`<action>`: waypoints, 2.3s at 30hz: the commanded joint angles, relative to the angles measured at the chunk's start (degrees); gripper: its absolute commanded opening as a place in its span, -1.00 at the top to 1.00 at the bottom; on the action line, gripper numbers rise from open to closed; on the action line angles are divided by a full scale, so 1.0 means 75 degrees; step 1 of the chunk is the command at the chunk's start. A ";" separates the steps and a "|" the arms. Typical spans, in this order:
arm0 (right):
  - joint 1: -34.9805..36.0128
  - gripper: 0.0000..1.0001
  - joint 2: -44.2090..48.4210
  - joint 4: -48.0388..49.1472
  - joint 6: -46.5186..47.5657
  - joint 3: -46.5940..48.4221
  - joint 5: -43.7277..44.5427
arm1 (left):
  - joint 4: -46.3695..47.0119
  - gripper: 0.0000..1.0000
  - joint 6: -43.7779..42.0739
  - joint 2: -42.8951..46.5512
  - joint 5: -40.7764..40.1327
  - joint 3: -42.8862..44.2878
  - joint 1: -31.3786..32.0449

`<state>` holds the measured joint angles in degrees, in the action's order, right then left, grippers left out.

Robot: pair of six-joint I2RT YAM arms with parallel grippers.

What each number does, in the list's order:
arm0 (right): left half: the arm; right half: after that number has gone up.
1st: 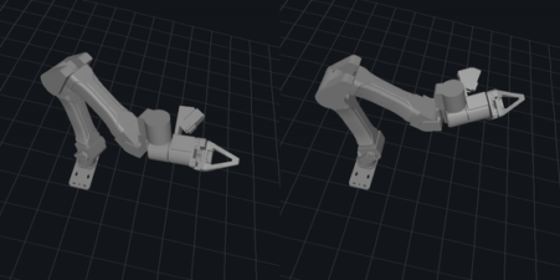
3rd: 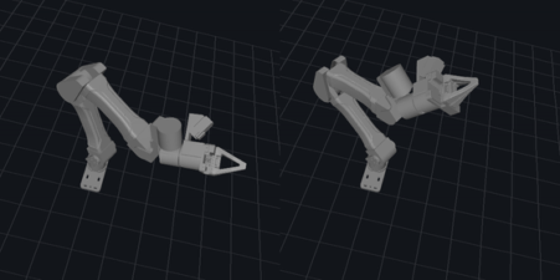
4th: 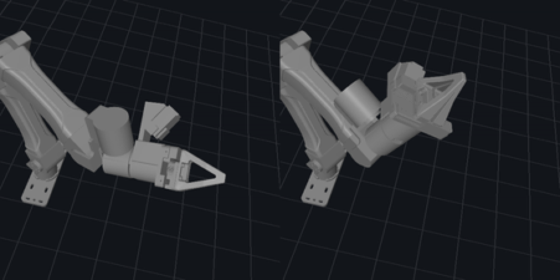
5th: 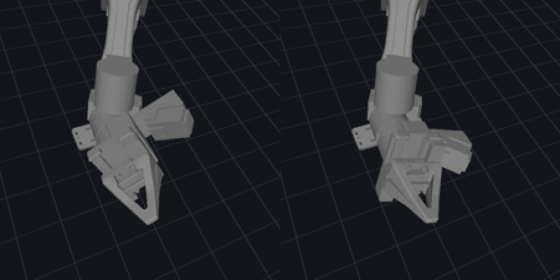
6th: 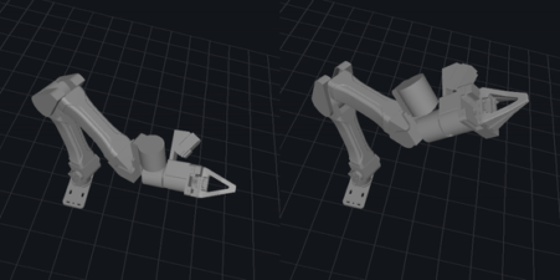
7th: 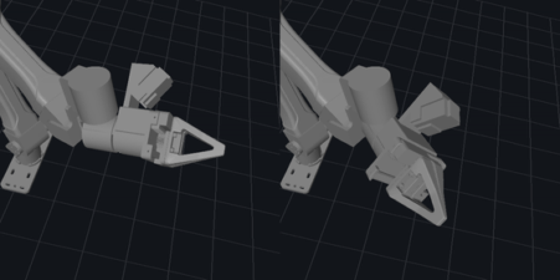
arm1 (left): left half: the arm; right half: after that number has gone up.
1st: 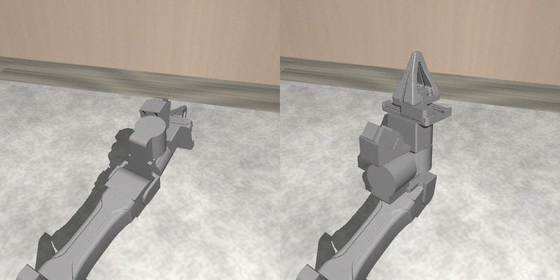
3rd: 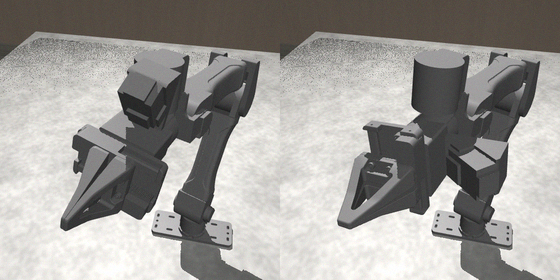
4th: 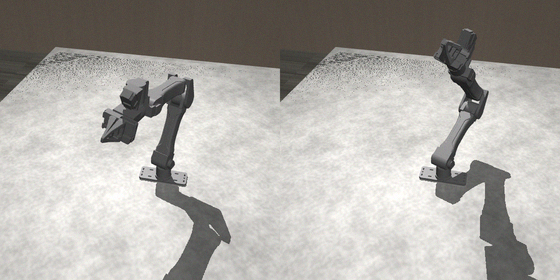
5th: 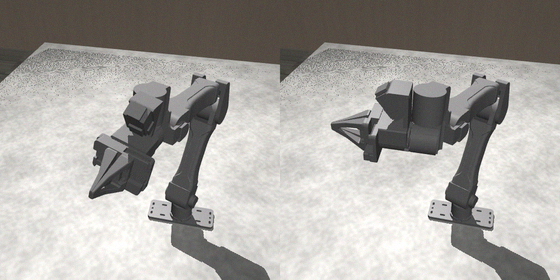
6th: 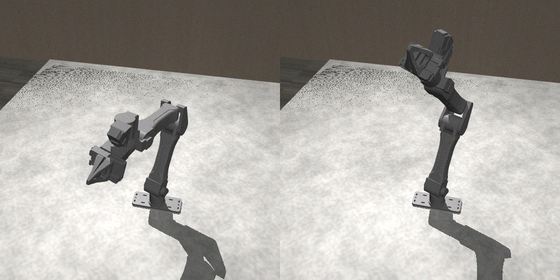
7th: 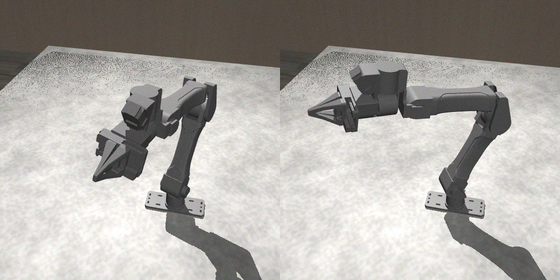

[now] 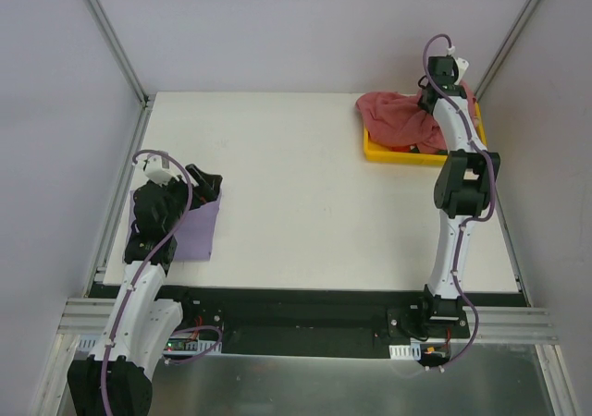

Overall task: Fold and stack the t-shirts
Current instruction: Grab crumpled tshirt from bin with the right arm, then move the tshirt to the center of the board, then flatten out the tshirt

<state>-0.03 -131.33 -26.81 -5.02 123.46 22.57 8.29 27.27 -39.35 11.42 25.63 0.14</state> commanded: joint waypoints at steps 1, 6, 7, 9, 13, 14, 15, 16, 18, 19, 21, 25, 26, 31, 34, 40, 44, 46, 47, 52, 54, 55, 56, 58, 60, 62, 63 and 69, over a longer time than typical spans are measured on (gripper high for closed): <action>0.0039 0.98 0.0282 -0.0141 0.0199 0.0262 -0.0944 | 0.0160 -0.98 -0.0073 0.0161 -0.0198 0.0310 -0.0042; 0.0167 0.98 0.1850 0.0011 0.0609 -0.0264 -0.1322 | 0.0136 -0.98 -0.0061 0.0290 -0.0198 0.0298 -0.0031; 0.0296 0.98 0.2318 0.0139 0.0610 -0.0486 -0.1263 | 0.0136 -0.98 -0.0073 0.0313 -0.0198 0.0309 -0.0042; 0.0577 0.98 0.3290 0.0467 0.1101 -0.0978 -0.1333 | 0.0113 -0.98 -0.0038 0.0313 -0.0163 0.0321 -0.0042; 0.1327 0.99 0.5096 0.0925 0.1267 -0.1881 -0.1404 | 0.0124 -0.98 0.0079 0.0209 0.0000 0.0356 -0.0042; 0.1572 0.98 0.5553 0.1030 0.1220 -0.2045 -0.1462 | 0.0159 -0.98 0.0137 0.0162 0.0082 0.0380 -0.0042; 0.1853 0.98 0.5905 0.1171 0.1243 -0.2256 -0.1578 | 0.0148 -0.98 0.0149 0.0045 0.0164 0.0426 -0.0042; 0.2100 0.98 0.6280 0.1253 0.1231 -0.2397 -0.1614 | 0.0148 -0.98 0.0138 -0.0037 0.0234 0.0473 -0.0042; 0.2919 0.98 0.6879 0.1289 0.1336 -0.2411 -0.1661 | 0.0136 -0.98 0.0149 -0.0201 0.0305 0.0520 -0.0054; 0.3247 0.98 0.7067 0.1220 0.1441 -0.2306 -0.1638 | 0.0148 -0.98 0.0184 -0.0283 0.0352 0.0544 -0.0042; 0.3857 0.99 0.7314 0.1067 0.1466 -0.2072 -0.1719 | 0.0113 -0.98 0.0266 -0.0354 0.0457 0.0614 -0.0042; 0.4433 0.98 0.7397 0.0892 0.0881 -0.1475 -0.2293 | -0.0179 -0.98 0.0547 -0.0355 0.0715 0.0708 -0.0031; 0.4492 0.98 0.7327 0.0775 0.0683 -0.1229 -0.2503 | -0.0331 -0.98 0.0594 -0.0331 0.0739 0.0743 -0.0042; 0.4762 0.98 0.7408 0.0703 0.0352 -0.1541 -0.1993 | -0.1431 -0.98 0.0911 0.0113 0.0307 0.0732 -0.0042; 0.4739 0.98 0.7934 0.0691 0.0610 -0.3002 -0.0460 | -0.2158 -0.98 0.1238 0.0570 -0.0243 0.0650 -0.0031; 0.3430 0.70 0.9528 0.0668 -0.0477 -0.8052 0.1211 | -0.2851 -0.98 0.1907 0.0970 -0.0504 0.0182 -0.0031; 0.2268 -0.37 0.9472 0.0341 -0.0866 -0.9429 0.0462 | -0.2922 -0.98 0.2177 0.0584 0.0233 -0.0147 -0.0031; 0.2347 -0.92 0.9296 0.0235 -0.0378 -0.9337 -0.0169 | -0.2922 -0.98 0.2212 0.0327 0.0562 -0.0252 -0.0042; 0.2569 -0.92 0.9179 0.0234 0.0032 -0.9185 -0.0289 | -0.2922 -0.98 0.2270 0.0198 0.0714 -0.0288 -0.0042; 0.4467 -0.92 0.8547 0.1205 0.1664 -0.8833 -0.0872 | -0.2911 -0.98 0.2388 -0.0330 0.1149 -0.0370 0.0213; 0.4644 -0.92 0.7974 0.1359 0.1385 -0.8576 -0.1402 | -0.2911 -0.98 0.2400 -0.0518 0.1079 -0.0347 0.0460; 0.4784 -0.93 0.7577 0.1290 0.1337 -0.8377 -0.1357 | -0.2911 -0.98 0.2400 -0.0600 0.1079 -0.0335 0.0578; 0.4948 -0.93 0.7213 0.1220 0.1337 -0.8143 -0.1159 | -0.2911 -0.98 0.2423 -0.0693 0.1079 -0.0312 0.0753; 0.5218 -0.98 0.6300 0.0858 0.1313 -0.7418 -0.0644 | -0.2911 -0.98 0.2481 -0.0869 0.1021 -0.0241 0.1210; 0.5464 -0.85 0.5119 0.0319 0.1523 -0.6493 -0.0432 | -0.2899 -0.97 0.2587 -0.1045 0.0869 -0.0218 0.1643; 0.5675 -0.75 0.4225 -0.0244 0.1687 -0.5672 -0.0314 | -0.2829 -0.90 0.2692 -0.1244 0.0704 -0.0194 0.1960; 0.5769 -0.73 0.3815 -0.0408 0.1758 -0.5355 -0.0256 | -0.2724 -0.81 0.2704 -0.1373 0.0669 -0.0206 0.2054; 0.5969 -0.50 0.2301 -0.1159 0.1455 -0.4052 -0.0524 | -0.1974 -0.47 0.2646 -0.2450 0.0915 -0.0089 0.2617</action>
<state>44.29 -110.34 -28.23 6.72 87.09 18.65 -11.05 46.83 -53.76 17.65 22.96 17.65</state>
